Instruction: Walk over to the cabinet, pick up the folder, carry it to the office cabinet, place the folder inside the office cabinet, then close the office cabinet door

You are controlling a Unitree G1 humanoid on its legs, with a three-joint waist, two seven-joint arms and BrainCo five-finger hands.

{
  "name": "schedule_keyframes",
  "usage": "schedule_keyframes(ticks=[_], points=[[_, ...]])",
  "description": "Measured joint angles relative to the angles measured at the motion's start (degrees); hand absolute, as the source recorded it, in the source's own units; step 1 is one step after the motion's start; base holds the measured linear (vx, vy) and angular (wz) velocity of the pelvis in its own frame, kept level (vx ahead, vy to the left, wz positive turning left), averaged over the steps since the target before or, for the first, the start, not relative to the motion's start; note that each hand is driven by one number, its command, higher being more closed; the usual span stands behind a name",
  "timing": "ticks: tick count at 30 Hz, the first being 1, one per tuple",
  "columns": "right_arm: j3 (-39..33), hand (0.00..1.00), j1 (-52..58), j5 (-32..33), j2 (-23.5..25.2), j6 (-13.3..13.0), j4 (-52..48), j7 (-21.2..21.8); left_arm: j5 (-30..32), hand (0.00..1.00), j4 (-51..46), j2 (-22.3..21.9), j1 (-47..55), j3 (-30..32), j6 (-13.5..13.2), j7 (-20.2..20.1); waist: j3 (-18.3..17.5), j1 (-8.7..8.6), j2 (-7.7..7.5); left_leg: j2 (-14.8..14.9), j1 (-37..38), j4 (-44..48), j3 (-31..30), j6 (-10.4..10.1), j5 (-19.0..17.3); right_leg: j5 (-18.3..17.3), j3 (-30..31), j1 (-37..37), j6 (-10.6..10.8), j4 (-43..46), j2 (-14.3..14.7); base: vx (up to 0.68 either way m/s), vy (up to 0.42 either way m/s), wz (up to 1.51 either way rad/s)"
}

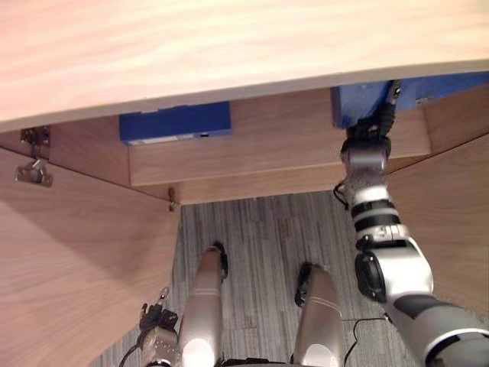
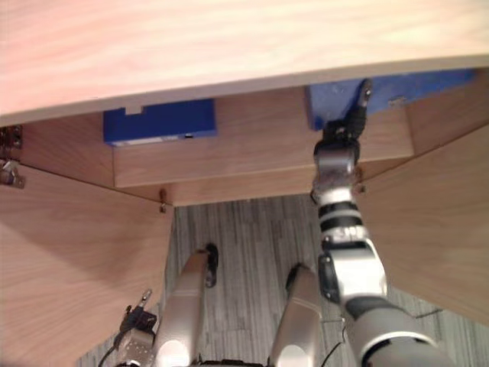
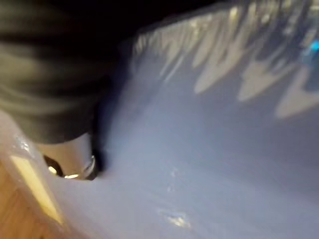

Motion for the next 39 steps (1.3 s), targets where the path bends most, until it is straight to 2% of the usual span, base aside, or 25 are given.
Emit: schedule_keyframes(ticks=[4,11,16,17,23,29,33,35,37,38,39], points=[[2.43,1.00,-5.46,0.18,-0.66,0.66,5.49,-3.48,0.39,0.00,-2.82,-0.31,-1.54,-0.10,0.09,0.84,0.81,0.93,1.34,-1.32,-4.62,3.25,-1.07,-0.09,0.00,-2.12,-0.24,-3.99,0.30,4.90,-1.53,-0.05,0.030,0.25],[5.05,1.00,-10.21,0.74,-6.60,2.31,7.83,-4.43,2.07,0.00,-7.50,-0.21,-1.59,-1.97,0.06,1.40,1.28,2.44,2.42,-4.49,-12.46,6.48,-3.31,-0.96,1.13,-4.88,-0.67,-11.25,0.04,12.02,-4.46,-0.05,0.007,0.29],[6.88,1.00,-11.38,0.68,-10.09,2.70,9.61,-4.85,2.64,0.00,-11.16,-0.20,-1.49,-4.22,0.05,1.44,1.58,2.67,3.10,-5.38,-16.68,7.46,-3.94,-1.32,2.23,-5.42,-0.54,-15.72,-0.54,14.86,-5.20,-0.02,-0.014,0.14],[7.01,0.00,-11.42,0.72,-10.29,2.71,9.49,-4.68,2.69,0.00,-11.50,-0.18,-1.48,-4.50,0.05,1.45,1.64,2.60,3.24,-5.40,-17.06,7.65,-3.97,-1.37,2.27,-5.50,-0.47,-16.13,-0.59,15.18,-5.22,0.00,0.000,0.00],[7.19,0.00,-12.92,-0.37,-11.28,2.93,8.67,-4.61,3.26,0.00,-14.69,-0.14,-1.41,-5.28,0.06,1.58,1.72,2.75,3.45,-5.48,-18.77,8.04,-4.22,-1.95,2.82,-6.50,-0.09,-18.57,-1.26,17.77,-5.39,0.02,-0.048,0.05],[6.26,0.00,-12.81,-0.55,-11.64,1.99,7.97,-3.65,4.01,0.00,-16.97,-0.14,-1.00,-5.57,0.06,1.90,1.86,2.92,3.87,-5.52,-18.77,8.14,-5.01,-2.64,3.29,-7.21,-0.36,-18.66,-1.66,18.97,-5.27,0.05,-0.056,0.04],[11.45,0.00,-11.42,-10.91,-14.54,6.52,8.14,-0.93,4.18,0.00,-17.25,-0.03,-0.77,-6.03,0.05,1.50,1.97,3.02,4.49,-5.47,-18.61,8.02,-5.25,-2.77,3.56,-7.23,-0.48,-18.45,-1.70,19.08,-5.12,0.04,-0.031,0.01],[18.19,0.00,-11.29,-23.23,-17.07,11.95,9.03,3.24,4.17,0.00,-17.26,0.06,-0.76,-6.06,0.03,0.45,1.95,2.94,4.50,-5.42,-18.17,7.53,-5.30,-2.86,3.83,-7.22,-0.58,-18.10,-1.72,18.84,-5.06,0.06,-0.037,0.01],[23.55,0.00,-11.48,-30.76,-18.15,14.27,9.09,6.79,4.04,0.00,-17.24,0.34,-0.74,-6.06,0.02,-0.46,1.94,2.93,4.49,-5.39,-17.63,6.85,-5.32,-3.06,4.17,-7.21,-0.64,-17.82,-1.74,18.59,-5.01,0.06,-0.043,0.02],[25.44,0.00,-11.64,-32.64,-18.34,14.80,9.17,7.77,3.98,0.00,-17.24,0.49,-0.72,-6.06,0.02,-0.60,1.94,2.94,4.49,-5.35,-17.36,6.59,-5.31,-3.14,4.25,-7.21,-0.64,-17.67,-1.74,18.51,-4.98,0.06,-0.053,0.01],[28.46,0.00,-12.00,-37.49,-18.61,15.25,9.28,9.43,3.87,0.00,-17.24,0.87,-0.69,-6.06,-0.01,-1.18,1.93,2.87,4.48,-5.22,-16.81,5.99,-5.34,-3.25,4.51,-7.20,-0.79,-17.25,-1.77,18.15,-4.88,0.06,-0.055,-0.04]])
